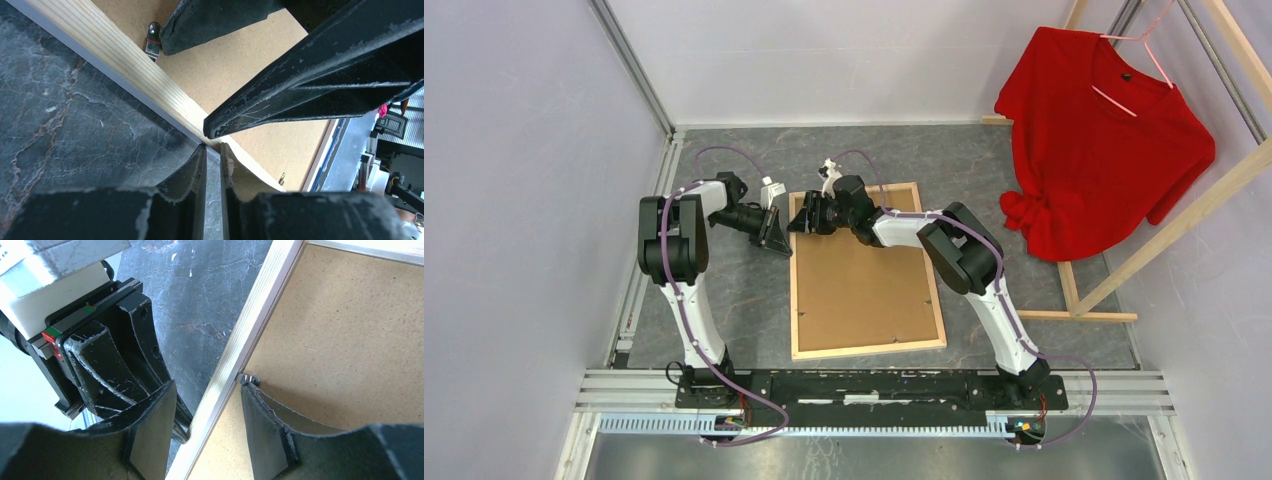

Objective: Put the photo into the frame

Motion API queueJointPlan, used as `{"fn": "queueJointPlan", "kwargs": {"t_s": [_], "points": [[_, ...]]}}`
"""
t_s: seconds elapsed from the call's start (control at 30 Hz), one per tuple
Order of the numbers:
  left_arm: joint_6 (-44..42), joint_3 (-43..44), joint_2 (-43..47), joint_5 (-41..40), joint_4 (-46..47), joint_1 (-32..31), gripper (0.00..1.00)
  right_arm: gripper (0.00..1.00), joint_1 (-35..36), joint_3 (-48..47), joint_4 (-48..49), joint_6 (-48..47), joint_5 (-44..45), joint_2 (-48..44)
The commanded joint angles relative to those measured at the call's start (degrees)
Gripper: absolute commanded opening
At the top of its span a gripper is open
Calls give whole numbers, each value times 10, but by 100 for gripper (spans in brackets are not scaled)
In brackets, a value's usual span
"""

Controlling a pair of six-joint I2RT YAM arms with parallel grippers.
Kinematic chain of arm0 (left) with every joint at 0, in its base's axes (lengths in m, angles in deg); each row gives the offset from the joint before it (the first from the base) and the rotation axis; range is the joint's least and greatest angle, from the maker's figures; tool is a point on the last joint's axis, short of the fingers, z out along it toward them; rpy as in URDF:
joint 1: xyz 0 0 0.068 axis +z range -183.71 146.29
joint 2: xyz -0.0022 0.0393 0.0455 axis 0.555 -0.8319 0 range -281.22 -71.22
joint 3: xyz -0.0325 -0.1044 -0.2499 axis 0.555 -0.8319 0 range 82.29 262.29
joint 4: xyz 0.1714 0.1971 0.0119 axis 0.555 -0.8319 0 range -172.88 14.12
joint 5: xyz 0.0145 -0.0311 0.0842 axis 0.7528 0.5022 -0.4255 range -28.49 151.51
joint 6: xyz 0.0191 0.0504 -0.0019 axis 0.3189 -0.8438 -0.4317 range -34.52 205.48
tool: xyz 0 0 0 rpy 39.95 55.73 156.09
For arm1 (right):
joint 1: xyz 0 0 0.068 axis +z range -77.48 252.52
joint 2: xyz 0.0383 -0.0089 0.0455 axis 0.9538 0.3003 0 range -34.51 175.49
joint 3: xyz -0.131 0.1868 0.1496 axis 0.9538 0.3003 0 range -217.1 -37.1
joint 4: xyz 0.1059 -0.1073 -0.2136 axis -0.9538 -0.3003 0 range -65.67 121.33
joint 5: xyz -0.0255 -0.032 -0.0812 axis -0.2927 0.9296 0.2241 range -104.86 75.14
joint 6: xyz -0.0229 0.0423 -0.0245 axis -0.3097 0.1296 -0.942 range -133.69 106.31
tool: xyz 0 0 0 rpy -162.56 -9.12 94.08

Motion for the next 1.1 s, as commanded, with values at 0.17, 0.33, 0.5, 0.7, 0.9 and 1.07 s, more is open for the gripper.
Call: {"fn": "queueJointPlan", "kwargs": {"t_s": [0.17,0.33,0.5,0.7,0.9,1.07], "points": [[-14,-16,5,-28,26,-5,20,57,5,-23,-12,3,6,21],[-18,-20,9,-29,26,-7,20,57,5,-27,-11,6,5,24],[-21,-22,11,-31,26,-8,20,56,5,-15,-5,10,2,21],[-39,-10,9,-34,3,-6,20,59,-6,40,28,23,-21,-41],[-81,-18,31,-61,-26,-3,23,75,-76,211,93,31,-12,-196],[-107,-53,73,-93,-26,-8,29,86,-166,346,41,-20,51,-344]]}}
